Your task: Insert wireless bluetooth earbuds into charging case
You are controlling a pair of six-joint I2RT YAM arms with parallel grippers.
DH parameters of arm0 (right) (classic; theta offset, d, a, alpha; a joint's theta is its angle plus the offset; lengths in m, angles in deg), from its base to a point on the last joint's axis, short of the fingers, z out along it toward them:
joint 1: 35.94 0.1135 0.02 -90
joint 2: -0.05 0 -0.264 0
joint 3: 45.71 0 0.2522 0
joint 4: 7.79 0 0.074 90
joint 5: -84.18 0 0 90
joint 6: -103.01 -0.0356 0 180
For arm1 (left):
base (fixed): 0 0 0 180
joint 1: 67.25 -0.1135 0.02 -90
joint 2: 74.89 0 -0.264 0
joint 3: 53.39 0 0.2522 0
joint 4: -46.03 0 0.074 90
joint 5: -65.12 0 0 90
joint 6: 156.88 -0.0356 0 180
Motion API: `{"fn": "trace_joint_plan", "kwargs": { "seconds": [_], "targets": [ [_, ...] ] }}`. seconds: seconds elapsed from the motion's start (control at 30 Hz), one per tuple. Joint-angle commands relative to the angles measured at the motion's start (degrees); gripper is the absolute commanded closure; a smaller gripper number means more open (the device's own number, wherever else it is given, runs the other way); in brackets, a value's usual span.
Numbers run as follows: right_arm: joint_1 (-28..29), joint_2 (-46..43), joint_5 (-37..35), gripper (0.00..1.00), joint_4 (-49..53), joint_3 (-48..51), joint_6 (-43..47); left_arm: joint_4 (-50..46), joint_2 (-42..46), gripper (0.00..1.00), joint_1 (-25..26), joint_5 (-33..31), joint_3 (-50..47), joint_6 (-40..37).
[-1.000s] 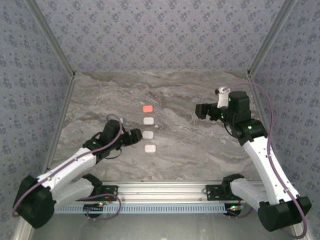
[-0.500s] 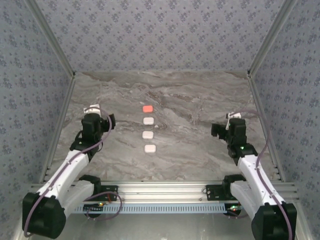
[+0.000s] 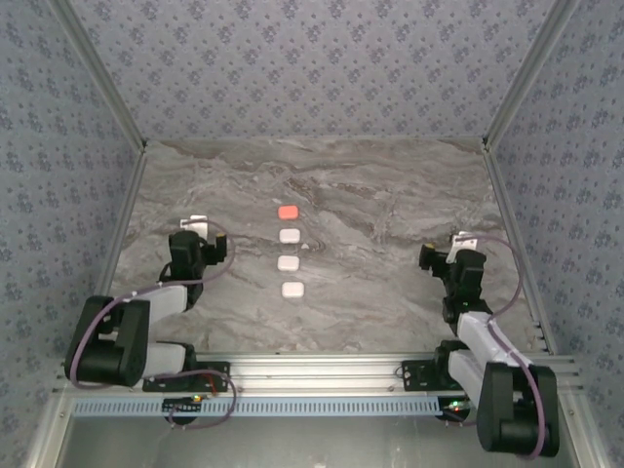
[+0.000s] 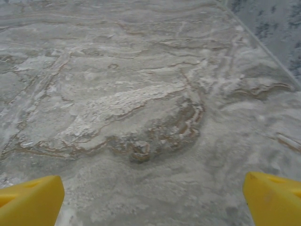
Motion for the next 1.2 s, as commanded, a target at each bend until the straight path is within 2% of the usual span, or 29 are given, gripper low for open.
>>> {"fn": "trace_joint_plan", "kwargs": {
  "seconds": [0.0, 0.03, 0.1, 0.2, 0.27, 0.33, 0.4, 0.47, 0.6, 1.17],
  "targets": [
    [0.20, 6.85, 3.86, 0.00, -10.29, -2.95, 1.00, 12.36, -4.93, 0.06, -1.62, 4.30, 1.60, -3.14],
    [0.61, 9.39, 3.99, 0.00, -12.79, -3.48, 1.03, 13.31, -5.84, 0.06, -2.70, 4.49, 1.49, -1.79],
    [1.54, 13.42, 4.27, 0.00, -16.00, -4.93, 1.87, 16.88, -6.14, 0.04, -6.21, 10.85, -0.47, 0.21],
    [3.75, 19.14, 4.41, 0.00, -18.29, -7.94, 4.77, 25.59, -11.57, 0.01, -6.88, 14.39, -2.21, -0.39],
    [4.68, 23.31, 3.73, 0.00, -20.39, -9.24, 6.13, 18.04, -9.93, 0.01, -7.20, 15.14, 0.17, -0.53],
    [5.08, 27.87, 3.04, 0.00, -23.44, -9.90, 6.83, 16.90, -11.16, 0.01, -7.71, 14.36, 1.89, 0.58],
    [4.89, 31.32, 2.57, 0.00, -25.50, -10.47, 6.58, 10.89, -11.48, 0.01, -8.54, 13.39, 5.31, 2.10],
    [4.14, 31.44, 2.42, 0.00, -24.17, -11.01, 5.55, 9.67, -11.56, 0.01, -9.98, 12.53, 6.01, 4.42],
    [1.72, 32.00, 4.13, 0.00, -21.51, -12.98, 2.67, 9.82, -11.58, 0.01, -9.91, 12.21, 5.99, 4.34],
    [2.65, 31.99, 2.69, 0.00, -20.97, -13.18, 3.36, 9.79, -11.62, 0.01, -9.67, 11.85, 5.92, 4.17]
  ]
}}
